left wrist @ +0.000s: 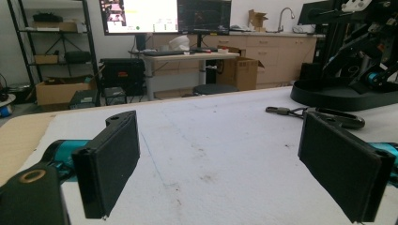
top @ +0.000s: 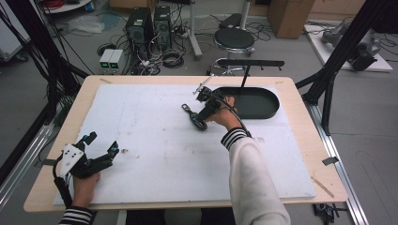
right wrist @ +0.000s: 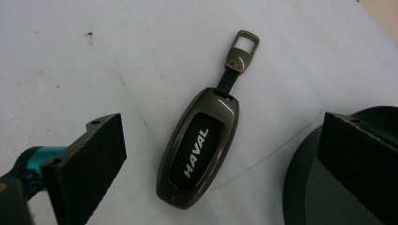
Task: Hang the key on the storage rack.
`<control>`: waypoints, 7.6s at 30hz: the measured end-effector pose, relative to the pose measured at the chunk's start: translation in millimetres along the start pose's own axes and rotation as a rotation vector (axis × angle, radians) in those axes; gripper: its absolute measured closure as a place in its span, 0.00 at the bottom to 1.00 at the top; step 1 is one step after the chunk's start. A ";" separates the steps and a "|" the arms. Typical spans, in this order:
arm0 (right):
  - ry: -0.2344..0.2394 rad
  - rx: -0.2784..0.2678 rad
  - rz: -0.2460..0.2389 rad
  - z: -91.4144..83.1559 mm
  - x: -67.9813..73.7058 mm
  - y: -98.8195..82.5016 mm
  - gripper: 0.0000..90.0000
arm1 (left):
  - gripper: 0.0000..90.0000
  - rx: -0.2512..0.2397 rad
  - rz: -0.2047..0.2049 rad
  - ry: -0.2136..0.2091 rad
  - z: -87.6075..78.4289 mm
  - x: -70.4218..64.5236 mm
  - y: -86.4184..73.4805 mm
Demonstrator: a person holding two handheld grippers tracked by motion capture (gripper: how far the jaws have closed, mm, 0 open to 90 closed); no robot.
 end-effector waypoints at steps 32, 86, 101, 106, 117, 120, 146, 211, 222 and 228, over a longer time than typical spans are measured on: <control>-0.014 0.165 0.105 37.9 1.8 -9.2 0.08 | 0.15 0.000 -0.005 0.001 0.4 0.1 0.0; 0.007 0.158 0.165 22.2 -0.9 -1.9 0.54 | 0.15 0.008 -0.005 -0.001 1.0 0.2 -0.4; 0.006 -0.052 0.210 -55.1 -17.8 -1.4 0.54 | 0.15 0.000 0.000 0.000 0.5 -0.3 -0.1; -0.019 -0.109 0.234 -80.0 -29.6 -9.0 0.54 | 0.15 0.000 0.005 0.001 0.0 -0.4 -0.1; -0.070 -0.226 0.293 -120.1 -56.7 -31.4 0.54 | 0.15 -0.003 0.006 0.001 -0.1 -0.6 0.1; -0.079 -0.236 0.314 -126.2 -63.1 -39.5 0.54 | 0.15 -0.001 0.007 0.001 -0.2 -0.4 0.0; -0.232 -0.383 0.451 -180.9 -130.8 -69.3 0.54 | 0.15 -0.004 0.005 0.001 -0.1 -0.8 0.2; -0.386 -0.477 0.519 -184.5 -180.1 -50.4 0.54 | 0.15 0.005 0.006 0.000 0.7 -0.7 -0.2; -0.387 -0.453 0.533 -179.6 -184.0 -58.4 0.53 | 0.15 0.005 0.007 0.000 0.7 -0.8 -0.2; -0.380 -0.435 0.550 -180.2 -183.3 -65.1 0.53 | 0.15 0.005 0.007 0.000 0.7 -0.9 -0.2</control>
Point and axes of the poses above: each handheld gripper's, and its own axes: z roughly forward along the jaws, y roughly out of its top, x roughly to its left, the point moved 7 cm from there along z, roughly forward along the jaws, and after that the axes turned 9 degrees about z, right-handed, at the moved point
